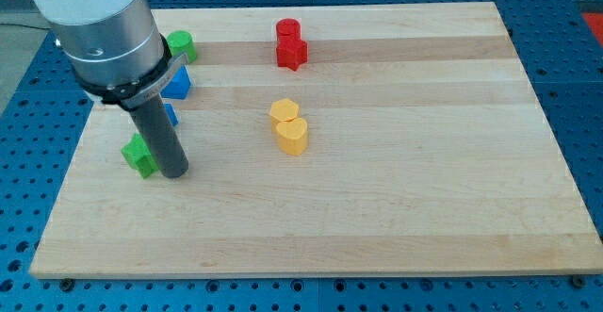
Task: Push the red star in between red circle and yellow hexagon
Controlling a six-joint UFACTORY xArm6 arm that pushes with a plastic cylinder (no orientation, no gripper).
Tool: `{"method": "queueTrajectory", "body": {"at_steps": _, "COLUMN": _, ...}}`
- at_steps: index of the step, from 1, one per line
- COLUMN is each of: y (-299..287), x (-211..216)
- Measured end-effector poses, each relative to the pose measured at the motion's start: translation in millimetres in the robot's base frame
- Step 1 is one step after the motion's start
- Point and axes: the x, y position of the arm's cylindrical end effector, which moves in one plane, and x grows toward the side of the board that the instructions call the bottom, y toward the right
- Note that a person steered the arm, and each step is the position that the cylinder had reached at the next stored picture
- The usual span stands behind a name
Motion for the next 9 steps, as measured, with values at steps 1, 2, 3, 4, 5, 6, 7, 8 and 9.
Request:
{"method": "queueTrajectory", "body": {"at_steps": 1, "y": 53.1, "x": -11.3}}
{"method": "queueTrajectory", "body": {"at_steps": 2, "y": 95.2, "x": -35.6}}
{"method": "queueTrajectory", "body": {"at_steps": 3, "y": 132.8, "x": -49.4}}
{"method": "queueTrajectory", "body": {"at_steps": 4, "y": 133.2, "x": -68.2}}
{"method": "queueTrajectory", "body": {"at_steps": 5, "y": 134.5, "x": -85.3}}
{"method": "queueTrajectory", "body": {"at_steps": 6, "y": 134.5, "x": -93.3}}
{"method": "queueTrajectory", "body": {"at_steps": 7, "y": 174.2, "x": -93.7}}
{"method": "queueTrajectory", "body": {"at_steps": 8, "y": 206.0, "x": -105.7}}
{"method": "queueTrajectory", "body": {"at_steps": 9, "y": 207.7, "x": -142.4}}
